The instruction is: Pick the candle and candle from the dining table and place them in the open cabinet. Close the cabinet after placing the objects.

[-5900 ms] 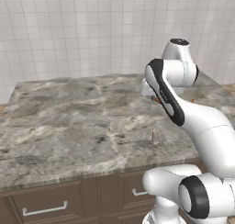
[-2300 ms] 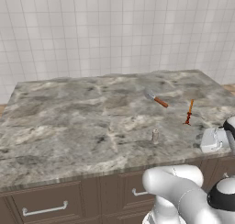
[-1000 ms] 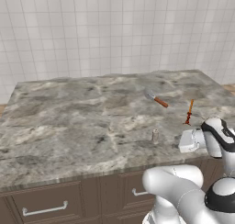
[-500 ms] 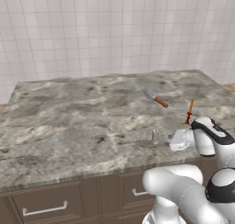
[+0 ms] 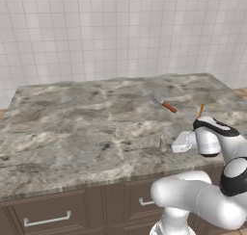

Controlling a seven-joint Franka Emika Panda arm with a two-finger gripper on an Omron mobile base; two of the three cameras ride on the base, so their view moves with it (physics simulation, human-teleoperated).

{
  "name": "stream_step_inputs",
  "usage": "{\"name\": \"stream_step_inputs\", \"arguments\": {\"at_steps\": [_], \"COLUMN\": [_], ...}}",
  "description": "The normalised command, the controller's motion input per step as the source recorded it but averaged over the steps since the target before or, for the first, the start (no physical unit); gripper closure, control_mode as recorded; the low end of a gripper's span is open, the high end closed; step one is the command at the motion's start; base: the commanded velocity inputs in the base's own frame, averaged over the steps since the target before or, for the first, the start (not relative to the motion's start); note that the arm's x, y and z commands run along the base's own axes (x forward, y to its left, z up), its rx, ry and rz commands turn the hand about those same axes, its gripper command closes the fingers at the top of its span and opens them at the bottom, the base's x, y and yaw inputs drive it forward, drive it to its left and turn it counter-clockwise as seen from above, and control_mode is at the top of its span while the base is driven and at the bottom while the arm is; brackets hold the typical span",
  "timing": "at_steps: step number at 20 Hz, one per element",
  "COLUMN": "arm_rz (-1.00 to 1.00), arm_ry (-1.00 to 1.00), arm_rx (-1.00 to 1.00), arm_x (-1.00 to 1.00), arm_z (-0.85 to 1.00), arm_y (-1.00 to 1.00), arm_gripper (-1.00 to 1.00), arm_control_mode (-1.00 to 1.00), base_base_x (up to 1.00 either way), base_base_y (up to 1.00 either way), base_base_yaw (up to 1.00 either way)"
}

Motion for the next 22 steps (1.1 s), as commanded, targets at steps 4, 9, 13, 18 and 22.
{"name": "stream_step_inputs", "arguments": {"at_steps": [4, 9, 13, 18, 22], "arm_rz": [0.00, 0.00, 0.00, 0.00, 0.00], "arm_ry": [0.00, 0.00, 0.00, 0.00, 0.00], "arm_rx": [0.00, 0.00, 0.00, 0.00, 0.00], "arm_x": [0.22, 0.11, 0.11, 0.08, 0.08], "arm_z": [0.00, -0.10, -0.08, -0.10, -0.13], "arm_y": [0.00, 0.00, 0.00, 0.20, 0.48], "arm_gripper": [-1.00, -1.00, -1.00, -1.00, -1.00], "arm_control_mode": [-1.00, -1.00, -1.00, -1.00, -1.00], "base_base_x": [0.00, 0.00, 0.00, 0.00, 0.00], "base_base_y": [0.00, 0.00, 0.00, 0.00, 0.00], "base_base_yaw": [0.00, 0.00, 0.00, 0.00, 0.00]}}
